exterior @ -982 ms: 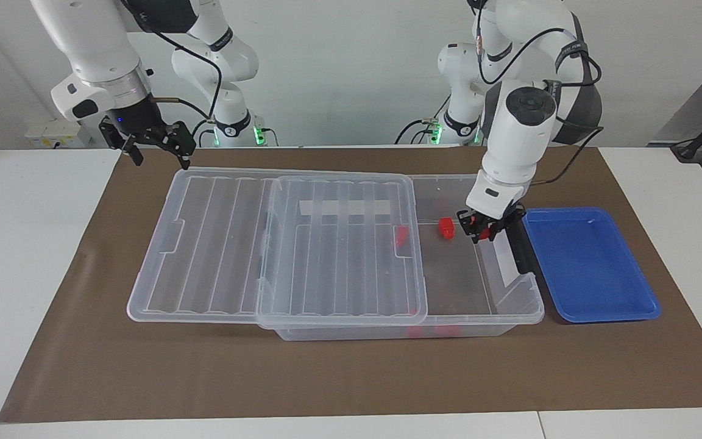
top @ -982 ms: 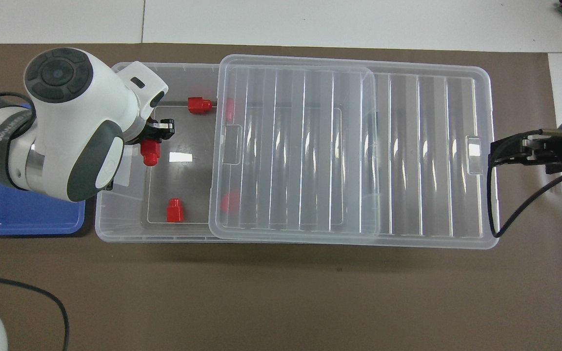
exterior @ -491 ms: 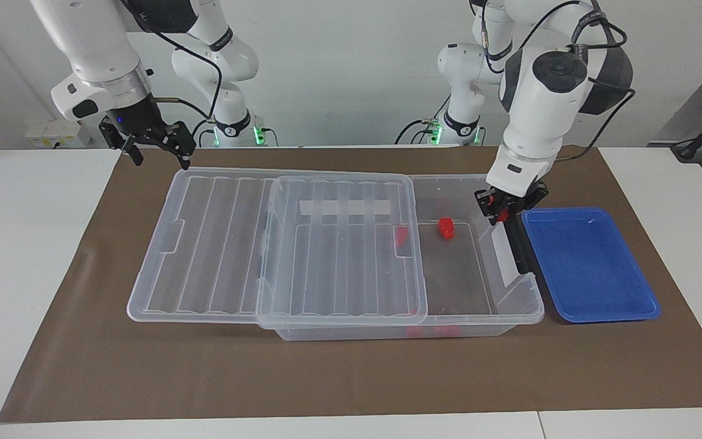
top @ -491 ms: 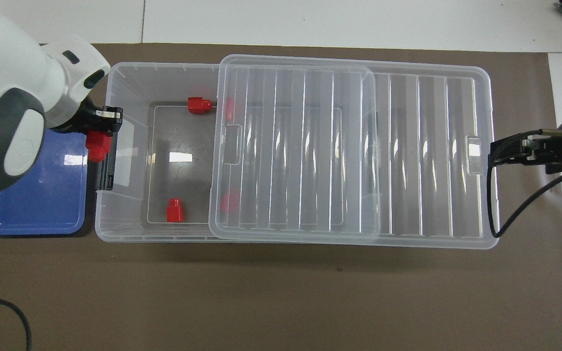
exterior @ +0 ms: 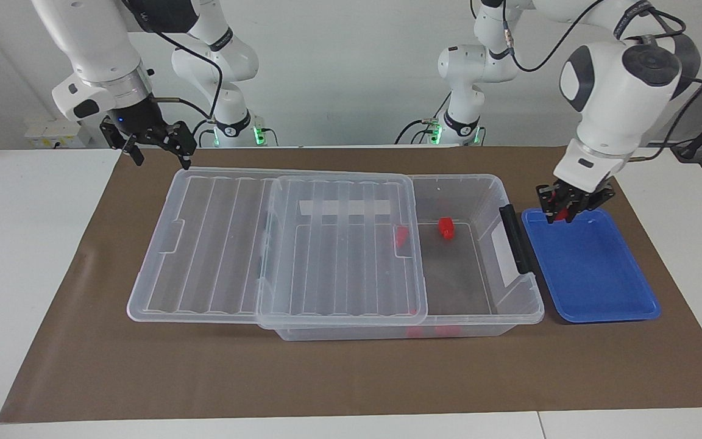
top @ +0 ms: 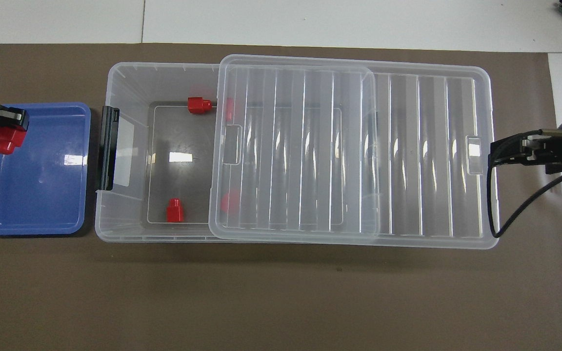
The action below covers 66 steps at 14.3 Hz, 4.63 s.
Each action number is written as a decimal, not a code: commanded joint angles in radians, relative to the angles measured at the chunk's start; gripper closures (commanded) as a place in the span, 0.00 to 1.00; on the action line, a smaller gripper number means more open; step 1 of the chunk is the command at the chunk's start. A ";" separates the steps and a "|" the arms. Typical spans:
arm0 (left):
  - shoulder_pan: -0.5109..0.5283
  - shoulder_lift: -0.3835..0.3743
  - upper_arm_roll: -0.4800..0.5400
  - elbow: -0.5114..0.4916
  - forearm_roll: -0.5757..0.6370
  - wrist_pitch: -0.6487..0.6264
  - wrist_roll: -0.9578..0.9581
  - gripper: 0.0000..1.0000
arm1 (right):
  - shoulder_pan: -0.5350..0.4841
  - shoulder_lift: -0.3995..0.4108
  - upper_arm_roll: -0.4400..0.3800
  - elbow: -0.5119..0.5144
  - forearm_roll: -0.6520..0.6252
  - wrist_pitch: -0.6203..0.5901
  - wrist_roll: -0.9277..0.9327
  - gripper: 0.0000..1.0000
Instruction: Place red block in blue tray from box
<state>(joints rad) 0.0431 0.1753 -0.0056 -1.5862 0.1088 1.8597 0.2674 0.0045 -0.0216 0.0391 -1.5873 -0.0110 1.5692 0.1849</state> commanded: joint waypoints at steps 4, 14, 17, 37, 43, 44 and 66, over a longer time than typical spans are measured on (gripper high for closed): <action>0.104 -0.022 -0.011 -0.187 -0.001 0.231 0.225 0.80 | -0.055 0.005 0.005 -0.091 0.002 0.291 0.015 1.00; 0.155 0.035 -0.011 -0.353 -0.057 0.486 0.276 0.80 | -0.116 0.281 0.004 -0.013 0.005 0.661 0.013 1.00; 0.156 0.071 -0.011 -0.376 -0.064 0.558 0.270 0.79 | -0.135 0.339 0.005 -0.007 0.000 0.721 0.010 1.00; 0.161 0.119 -0.011 -0.492 -0.070 0.719 0.197 0.35 | -0.097 0.313 0.022 -0.026 0.002 0.568 -0.030 1.00; 0.158 0.121 -0.013 -0.486 -0.070 0.711 0.199 0.25 | -0.107 0.250 0.022 -0.092 0.002 0.407 -0.100 1.00; 0.158 0.121 -0.011 -0.482 -0.070 0.702 0.199 0.25 | -0.107 0.246 0.022 -0.105 0.002 0.405 -0.111 1.00; 0.078 -0.206 -0.030 -0.136 -0.133 -0.115 0.032 0.00 | 0.115 0.209 0.033 -0.191 0.003 0.394 -0.171 1.00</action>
<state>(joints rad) 0.1330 0.0252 -0.0446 -1.6899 -0.0121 1.7822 0.3093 0.1118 0.2140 0.0600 -1.7288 -0.0110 1.9606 0.0298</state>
